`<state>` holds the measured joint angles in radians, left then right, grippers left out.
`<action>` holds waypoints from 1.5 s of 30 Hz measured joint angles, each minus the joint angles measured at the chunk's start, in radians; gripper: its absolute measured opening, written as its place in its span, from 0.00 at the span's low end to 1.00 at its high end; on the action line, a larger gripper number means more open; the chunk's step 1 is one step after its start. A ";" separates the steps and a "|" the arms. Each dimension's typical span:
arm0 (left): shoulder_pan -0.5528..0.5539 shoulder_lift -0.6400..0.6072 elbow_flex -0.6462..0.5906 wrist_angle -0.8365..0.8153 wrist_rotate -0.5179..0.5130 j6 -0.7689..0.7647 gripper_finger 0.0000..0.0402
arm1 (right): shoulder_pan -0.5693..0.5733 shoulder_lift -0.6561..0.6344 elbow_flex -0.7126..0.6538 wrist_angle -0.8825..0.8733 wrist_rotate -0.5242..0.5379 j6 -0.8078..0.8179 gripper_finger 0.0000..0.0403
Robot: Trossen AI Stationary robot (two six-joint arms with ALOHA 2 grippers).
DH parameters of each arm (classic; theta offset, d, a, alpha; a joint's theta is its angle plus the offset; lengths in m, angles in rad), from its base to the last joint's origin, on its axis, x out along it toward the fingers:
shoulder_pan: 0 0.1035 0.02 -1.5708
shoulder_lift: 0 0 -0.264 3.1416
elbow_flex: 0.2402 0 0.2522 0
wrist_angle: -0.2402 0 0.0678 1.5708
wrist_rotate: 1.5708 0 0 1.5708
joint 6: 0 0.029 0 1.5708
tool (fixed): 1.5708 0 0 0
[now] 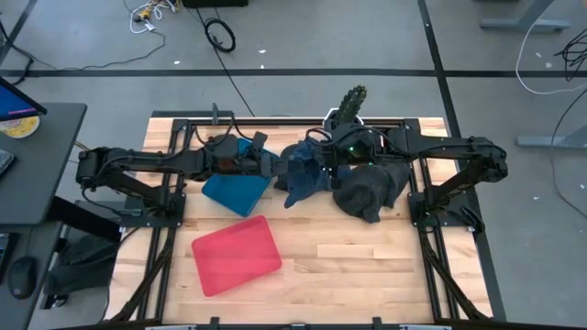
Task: Pick & Place hat
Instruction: Put the right blue cap into the red bin
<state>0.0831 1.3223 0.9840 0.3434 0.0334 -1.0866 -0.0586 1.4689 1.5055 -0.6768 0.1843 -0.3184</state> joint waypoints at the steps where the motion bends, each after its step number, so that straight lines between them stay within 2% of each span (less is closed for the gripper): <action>1: -0.003 -0.008 0.000 -0.001 -0.013 0.002 0.02 | 0.000 0.000 0.000 -0.002 0.000 0.006 0.15; 9: -0.009 -0.090 0.000 -0.005 -0.124 0.068 0.02 | -0.001 -0.051 0.000 -0.086 -0.009 0.195 0.32; 14: -0.015 -0.162 0.000 -0.034 -0.265 0.121 0.02 | -0.001 -0.112 0.000 -0.129 -0.009 0.262 0.41; 19: -0.060 -0.238 0.004 -0.115 -0.544 0.185 0.02 | -0.001 -0.174 0.000 -0.164 -0.011 0.335 0.46; 24: -0.121 -0.274 0.000 -0.239 -0.823 0.191 0.02 | -0.002 -0.208 0.000 -0.164 -0.009 0.365 0.46; 29: -0.182 -0.269 0.000 -0.349 -1.007 0.152 0.02 | -0.005 -0.209 0.000 -0.171 -0.009 0.368 0.44; 35: -0.221 -0.267 0.000 -0.479 -1.078 0.028 0.02 | -0.005 -0.209 0.000 -0.179 -0.009 0.370 0.42; 45: -0.371 -0.270 0.000 -0.475 -1.031 -0.006 0.02 | -0.005 -0.208 0.000 -0.179 -0.009 0.370 0.42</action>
<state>-0.2874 1.0523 0.9840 -0.1314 -0.9975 -1.0922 -0.0631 1.2606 1.5055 -0.8562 0.1756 0.0521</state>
